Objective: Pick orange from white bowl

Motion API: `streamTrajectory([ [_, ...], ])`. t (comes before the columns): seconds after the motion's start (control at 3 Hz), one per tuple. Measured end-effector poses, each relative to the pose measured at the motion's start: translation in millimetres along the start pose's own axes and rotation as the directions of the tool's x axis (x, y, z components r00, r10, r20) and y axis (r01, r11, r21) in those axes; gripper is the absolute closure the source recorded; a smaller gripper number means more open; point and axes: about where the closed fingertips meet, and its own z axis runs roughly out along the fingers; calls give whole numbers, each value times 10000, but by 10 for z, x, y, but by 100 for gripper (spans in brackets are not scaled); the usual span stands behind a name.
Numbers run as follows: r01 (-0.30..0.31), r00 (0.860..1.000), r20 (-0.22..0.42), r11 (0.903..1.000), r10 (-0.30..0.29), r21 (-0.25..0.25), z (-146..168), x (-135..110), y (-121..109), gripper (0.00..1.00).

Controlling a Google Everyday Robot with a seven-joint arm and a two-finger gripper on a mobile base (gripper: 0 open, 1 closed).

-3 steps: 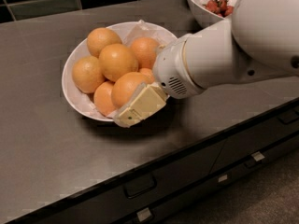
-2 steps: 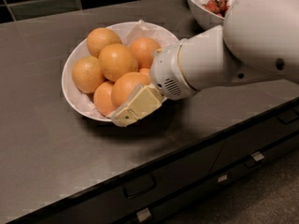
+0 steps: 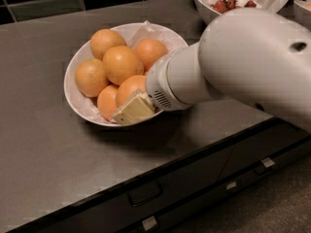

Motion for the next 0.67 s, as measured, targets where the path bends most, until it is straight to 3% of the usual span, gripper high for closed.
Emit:
streamTrajectory([
  [0.67, -31, 10000, -28, 10000, 31, 81, 1, 2, -3, 65],
])
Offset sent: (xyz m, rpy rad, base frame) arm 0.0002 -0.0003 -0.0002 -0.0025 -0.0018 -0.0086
